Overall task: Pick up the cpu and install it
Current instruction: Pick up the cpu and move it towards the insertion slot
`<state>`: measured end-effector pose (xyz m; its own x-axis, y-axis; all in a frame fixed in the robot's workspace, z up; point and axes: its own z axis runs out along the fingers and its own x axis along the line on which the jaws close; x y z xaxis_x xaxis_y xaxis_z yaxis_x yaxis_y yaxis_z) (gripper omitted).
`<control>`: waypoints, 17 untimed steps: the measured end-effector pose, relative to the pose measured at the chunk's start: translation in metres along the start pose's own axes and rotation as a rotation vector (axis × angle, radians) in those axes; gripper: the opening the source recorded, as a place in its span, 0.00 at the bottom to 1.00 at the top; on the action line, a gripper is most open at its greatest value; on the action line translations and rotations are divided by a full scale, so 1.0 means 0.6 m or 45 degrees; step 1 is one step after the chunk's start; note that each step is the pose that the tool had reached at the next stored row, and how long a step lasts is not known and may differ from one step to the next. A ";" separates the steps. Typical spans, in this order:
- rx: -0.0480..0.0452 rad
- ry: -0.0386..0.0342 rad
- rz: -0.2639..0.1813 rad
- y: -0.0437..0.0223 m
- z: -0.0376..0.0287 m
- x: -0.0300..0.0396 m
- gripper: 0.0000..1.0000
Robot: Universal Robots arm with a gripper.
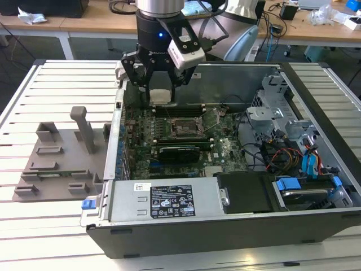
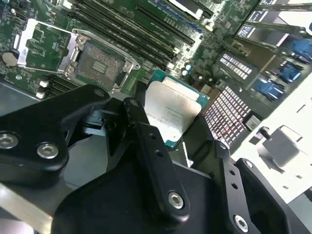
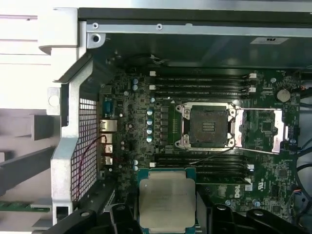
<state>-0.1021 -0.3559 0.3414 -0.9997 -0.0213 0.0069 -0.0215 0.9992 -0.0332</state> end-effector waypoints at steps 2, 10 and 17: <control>0.000 0.0008 0.000 0.001 0.002 -0.005 0.55; 0.000 0.0041 0.000 0.003 0.011 -0.030 0.55; 0.000 0.0070 0.000 0.010 0.018 -0.054 0.55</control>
<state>-0.0702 -0.3495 0.3304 -0.9997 -0.0212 0.0124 -0.0216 0.9992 -0.0332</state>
